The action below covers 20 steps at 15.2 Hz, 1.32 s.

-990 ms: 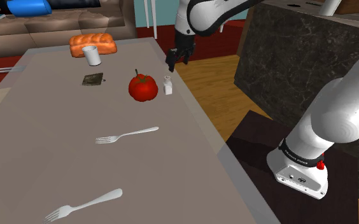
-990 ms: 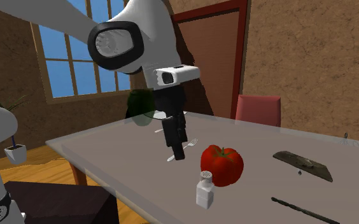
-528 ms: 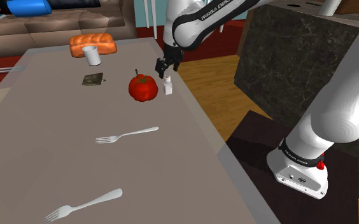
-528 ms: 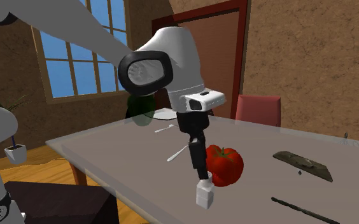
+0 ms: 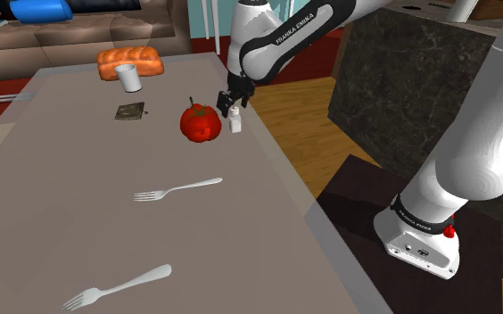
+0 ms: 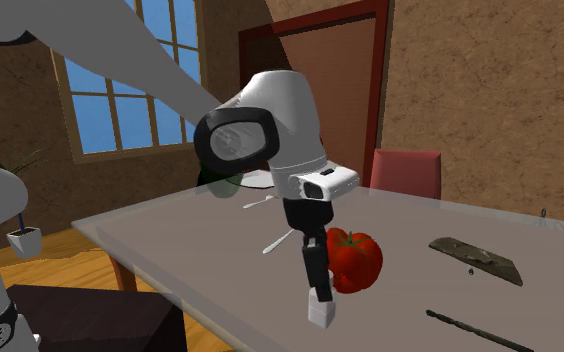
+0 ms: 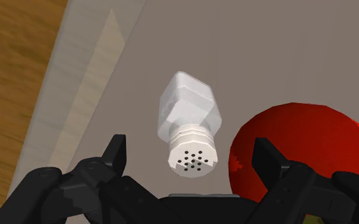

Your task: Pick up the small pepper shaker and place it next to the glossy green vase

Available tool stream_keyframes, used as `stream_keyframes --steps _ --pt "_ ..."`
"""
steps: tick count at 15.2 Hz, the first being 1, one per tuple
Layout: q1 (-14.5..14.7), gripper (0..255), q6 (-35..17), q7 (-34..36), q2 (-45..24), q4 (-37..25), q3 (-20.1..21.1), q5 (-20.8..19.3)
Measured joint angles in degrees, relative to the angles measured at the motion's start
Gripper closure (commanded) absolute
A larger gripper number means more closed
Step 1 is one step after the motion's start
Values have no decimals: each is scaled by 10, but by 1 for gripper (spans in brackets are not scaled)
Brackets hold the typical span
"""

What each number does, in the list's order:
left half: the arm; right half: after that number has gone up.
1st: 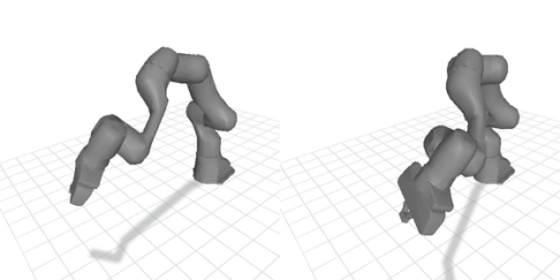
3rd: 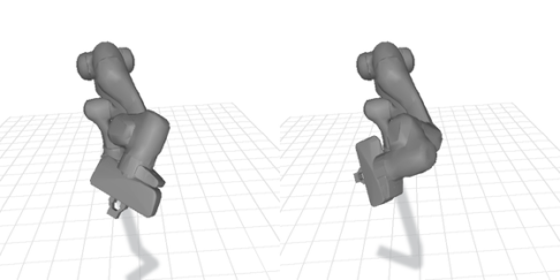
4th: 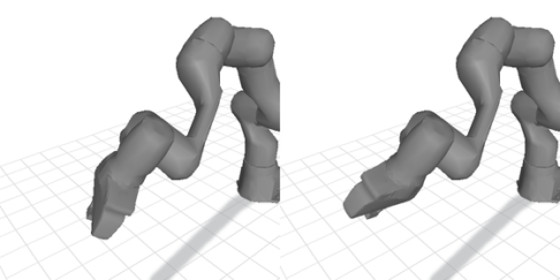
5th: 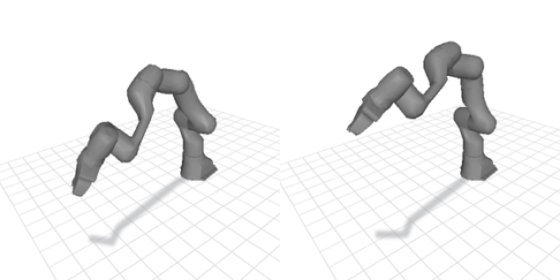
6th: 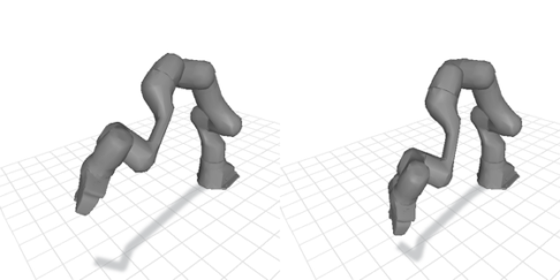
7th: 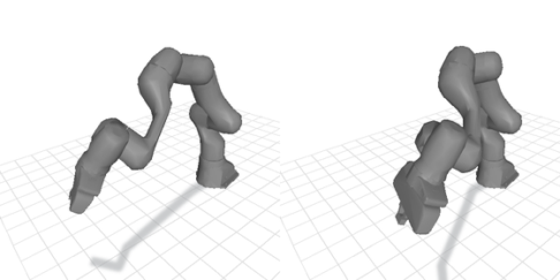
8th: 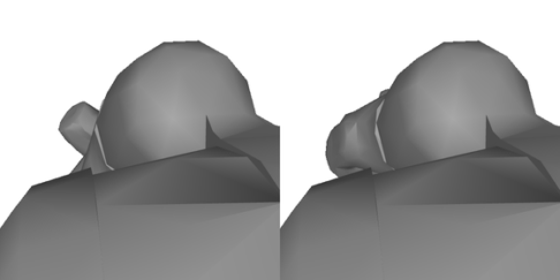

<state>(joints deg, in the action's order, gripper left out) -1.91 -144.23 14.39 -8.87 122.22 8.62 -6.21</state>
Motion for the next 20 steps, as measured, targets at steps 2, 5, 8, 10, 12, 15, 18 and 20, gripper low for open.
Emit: stream_keyframes --steps 2,5,8,10,12,15,18,20 --pt "0 0 -1 1 -2 -1 0 -1" --pt "0 255 -1 1 -2 -1 0 -1" --pt "0 255 -1 1 -2 -1 0 -1" --pt "0 255 -1 1 -2 -1 0 -1" --pt "0 255 -1 1 -2 -1 0 -1" --pt "0 255 -1 1 -2 -1 0 -1" --pt "-1 255 13 -3 7 -7 1 4" --pt "-1 255 26 -5 15 -12 2 6"
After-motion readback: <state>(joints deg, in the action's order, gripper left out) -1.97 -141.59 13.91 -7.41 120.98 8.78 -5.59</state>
